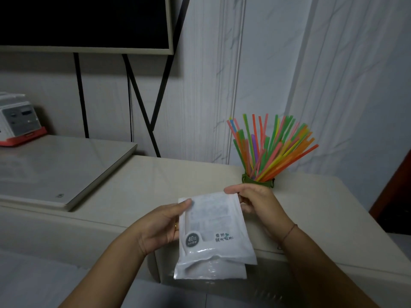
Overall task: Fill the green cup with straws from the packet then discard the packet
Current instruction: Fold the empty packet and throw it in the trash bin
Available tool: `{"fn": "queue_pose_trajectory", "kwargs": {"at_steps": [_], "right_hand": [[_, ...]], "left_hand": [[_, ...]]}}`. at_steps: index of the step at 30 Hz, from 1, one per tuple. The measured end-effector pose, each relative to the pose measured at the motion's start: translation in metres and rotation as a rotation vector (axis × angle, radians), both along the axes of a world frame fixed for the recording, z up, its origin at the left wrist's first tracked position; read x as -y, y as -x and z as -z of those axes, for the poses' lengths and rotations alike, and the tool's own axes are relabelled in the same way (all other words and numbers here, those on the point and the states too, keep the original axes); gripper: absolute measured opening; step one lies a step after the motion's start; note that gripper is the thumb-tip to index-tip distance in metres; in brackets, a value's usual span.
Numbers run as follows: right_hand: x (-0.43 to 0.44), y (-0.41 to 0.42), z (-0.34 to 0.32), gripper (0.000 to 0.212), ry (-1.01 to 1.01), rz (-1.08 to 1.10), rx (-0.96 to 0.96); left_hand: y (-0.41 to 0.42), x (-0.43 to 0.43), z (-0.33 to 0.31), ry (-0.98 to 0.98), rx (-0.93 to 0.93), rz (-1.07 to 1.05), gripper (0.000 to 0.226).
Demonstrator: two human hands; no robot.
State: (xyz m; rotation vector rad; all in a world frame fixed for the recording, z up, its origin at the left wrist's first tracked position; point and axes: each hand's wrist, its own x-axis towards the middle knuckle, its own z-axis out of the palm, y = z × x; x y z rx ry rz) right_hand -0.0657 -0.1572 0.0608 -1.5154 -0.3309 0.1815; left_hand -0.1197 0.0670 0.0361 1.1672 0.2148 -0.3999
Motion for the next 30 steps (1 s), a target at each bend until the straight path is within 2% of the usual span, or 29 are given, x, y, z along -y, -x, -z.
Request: {"fn": "queue_pose_trajectory", "kwargs": {"at_steps": [3,4,7,12,17,21,26,30], "right_hand": [[0.0,0.001,0.001,0.017,0.076,-0.009,0.057],[0.001,0.001,0.003,0.021,0.085,-0.026,0.07],[0.001,0.001,0.005,0.035,0.051,-0.087,-0.023],[0.003,0.001,0.009,0.022,0.129,-0.255,-0.138],[0.003,-0.003,0.012,0.02,0.034,-0.077,-0.044],[0.005,-0.006,0.009,0.02,-0.038,0.006,-0.006],[0.008,-0.005,0.013,0.018,0.065,-0.105,-0.106],[0.019,0.001,0.005,0.018,0.158,-0.141,-0.117]], "left_hand": [[-0.001,0.0,0.002,-0.001,0.011,-0.048,0.047],[-0.001,0.001,0.002,0.001,0.016,-0.061,0.044],[-0.002,0.002,0.001,-0.031,0.049,-0.112,0.039],[-0.002,0.004,-0.002,-0.089,0.092,-0.194,0.035],[0.002,0.007,-0.004,-0.108,0.093,-0.096,0.045],[0.004,0.014,-0.002,-0.21,0.105,-0.007,0.049],[0.004,0.014,-0.004,-0.287,0.141,-0.14,0.045],[0.01,0.027,-0.011,-0.286,0.162,-0.129,0.042]]}}
